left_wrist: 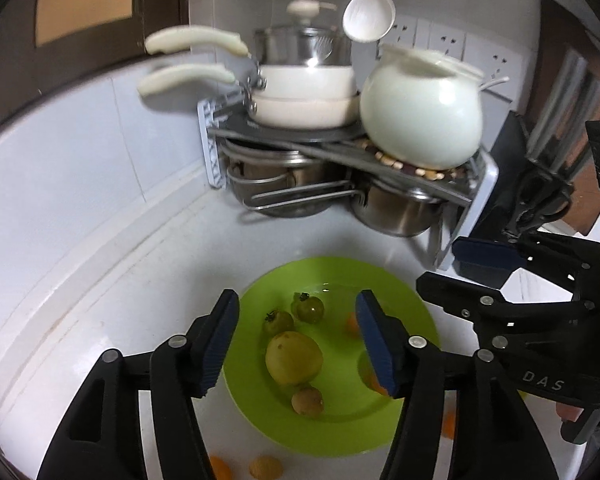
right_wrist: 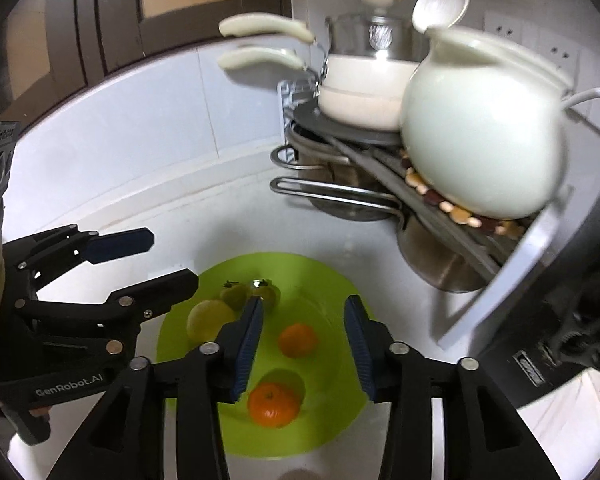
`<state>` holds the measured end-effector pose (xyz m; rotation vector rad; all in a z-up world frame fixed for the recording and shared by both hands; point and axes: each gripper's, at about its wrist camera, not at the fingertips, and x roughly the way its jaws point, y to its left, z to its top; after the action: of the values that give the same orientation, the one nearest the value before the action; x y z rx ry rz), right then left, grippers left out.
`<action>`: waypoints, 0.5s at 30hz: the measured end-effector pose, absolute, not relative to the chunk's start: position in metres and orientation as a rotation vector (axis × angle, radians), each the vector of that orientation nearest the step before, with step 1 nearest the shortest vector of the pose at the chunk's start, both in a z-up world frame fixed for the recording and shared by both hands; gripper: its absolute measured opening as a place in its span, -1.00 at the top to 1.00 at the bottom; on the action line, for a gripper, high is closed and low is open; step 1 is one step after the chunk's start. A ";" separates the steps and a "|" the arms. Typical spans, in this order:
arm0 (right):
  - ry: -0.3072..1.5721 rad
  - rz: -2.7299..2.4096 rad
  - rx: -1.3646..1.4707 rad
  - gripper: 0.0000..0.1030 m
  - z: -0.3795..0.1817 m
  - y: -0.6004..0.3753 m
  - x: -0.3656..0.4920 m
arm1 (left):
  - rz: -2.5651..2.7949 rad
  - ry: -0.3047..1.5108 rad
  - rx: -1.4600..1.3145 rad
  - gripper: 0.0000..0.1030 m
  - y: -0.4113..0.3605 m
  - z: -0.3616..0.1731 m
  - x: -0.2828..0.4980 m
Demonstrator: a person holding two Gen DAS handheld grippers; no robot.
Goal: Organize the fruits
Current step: 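Withdraw both tools toward the loose orange and green apple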
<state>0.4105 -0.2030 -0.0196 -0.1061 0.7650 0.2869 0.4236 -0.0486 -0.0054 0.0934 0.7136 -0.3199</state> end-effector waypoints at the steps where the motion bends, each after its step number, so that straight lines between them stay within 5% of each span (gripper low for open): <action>1: 0.754 0.280 -0.109 0.04 -0.016 -0.204 0.405 | -0.321 0.701 0.095 -0.23 -0.049 -0.002 0.417; 15: 0.591 0.160 -0.096 -0.39 0.022 -0.232 0.320 | -0.347 0.571 0.114 -0.72 -0.060 0.024 0.336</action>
<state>0.3198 -0.2323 0.0225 -0.0958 0.5908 0.1602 0.3359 -0.0603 0.0238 0.1138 0.5714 -0.3468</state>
